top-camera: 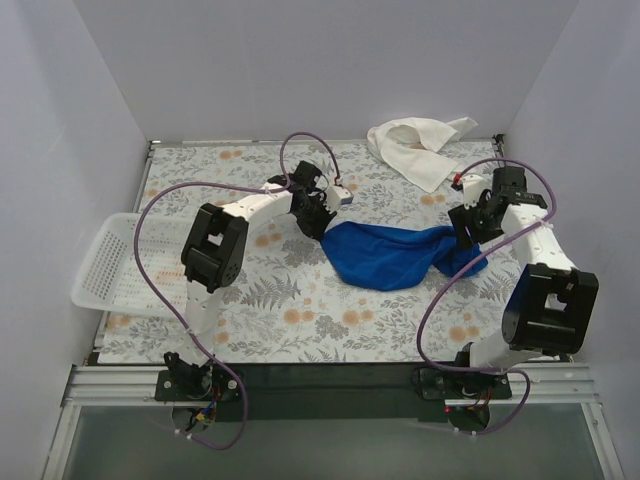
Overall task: Roll the towels
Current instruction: Move the towel to the center of the board, then flatten the towel
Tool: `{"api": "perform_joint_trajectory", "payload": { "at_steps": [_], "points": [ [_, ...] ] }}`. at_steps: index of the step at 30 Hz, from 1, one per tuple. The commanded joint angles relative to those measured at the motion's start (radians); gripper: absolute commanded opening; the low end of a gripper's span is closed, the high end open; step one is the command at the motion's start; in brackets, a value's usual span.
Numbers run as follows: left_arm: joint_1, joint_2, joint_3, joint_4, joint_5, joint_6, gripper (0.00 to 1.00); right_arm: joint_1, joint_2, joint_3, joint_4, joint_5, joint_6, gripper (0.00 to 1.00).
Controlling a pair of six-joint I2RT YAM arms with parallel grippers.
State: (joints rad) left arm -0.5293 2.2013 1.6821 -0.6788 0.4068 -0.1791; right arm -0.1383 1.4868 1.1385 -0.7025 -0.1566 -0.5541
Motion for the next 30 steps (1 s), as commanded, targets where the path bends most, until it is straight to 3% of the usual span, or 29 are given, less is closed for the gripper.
{"api": "perform_joint_trajectory", "payload": {
  "at_steps": [1,8,11,12,14,17,21,23,24,25,26,27,28,30],
  "points": [
    [-0.006,0.006,0.013,-0.013,-0.051,0.000,0.00,-0.009,0.052,0.041,-0.037,-0.003,-0.024,0.57],
    [0.086,-0.077,0.033,-0.079,-0.075,0.035,0.00,0.003,0.145,-0.003,-0.052,-0.099,-0.009,0.48],
    [0.133,-0.100,0.054,-0.117,-0.071,0.055,0.00,0.019,0.200,0.004,-0.060,-0.156,0.008,0.27],
    [0.144,-0.107,0.057,-0.128,-0.068,0.059,0.00,0.022,0.208,0.006,-0.064,-0.182,0.008,0.12],
    [0.163,-0.114,0.060,-0.148,-0.063,0.067,0.00,0.060,0.213,0.013,-0.078,-0.240,0.000,0.01],
    [0.173,-0.124,0.059,-0.153,-0.065,0.072,0.00,0.137,0.167,0.003,-0.118,-0.332,-0.046,0.01],
    [0.189,-0.121,0.076,-0.153,-0.068,0.064,0.00,0.351,0.109,-0.063,-0.192,-0.336,-0.156,0.01],
    [0.201,-0.106,0.093,-0.160,-0.072,0.059,0.00,0.396,0.093,-0.095,-0.251,-0.342,-0.182,0.01],
    [0.204,-0.103,0.097,-0.163,-0.077,0.059,0.00,0.414,0.090,-0.111,-0.276,-0.342,-0.205,0.08],
    [0.209,-0.101,0.103,-0.163,-0.082,0.058,0.00,0.424,0.084,-0.112,-0.326,-0.350,-0.231,0.22],
    [0.212,-0.098,0.105,-0.160,-0.083,0.056,0.00,0.414,0.076,-0.111,-0.342,-0.380,-0.240,0.37],
    [0.216,-0.097,0.108,-0.163,-0.083,0.056,0.00,0.376,0.064,-0.096,-0.351,-0.391,-0.242,0.62],
    [0.216,-0.094,0.113,-0.168,-0.083,0.056,0.00,0.343,0.040,-0.082,-0.351,-0.403,-0.247,0.76],
    [0.216,-0.086,0.126,-0.180,-0.082,0.061,0.00,0.268,0.032,-0.037,-0.351,-0.442,-0.250,0.86]
  ]
}}
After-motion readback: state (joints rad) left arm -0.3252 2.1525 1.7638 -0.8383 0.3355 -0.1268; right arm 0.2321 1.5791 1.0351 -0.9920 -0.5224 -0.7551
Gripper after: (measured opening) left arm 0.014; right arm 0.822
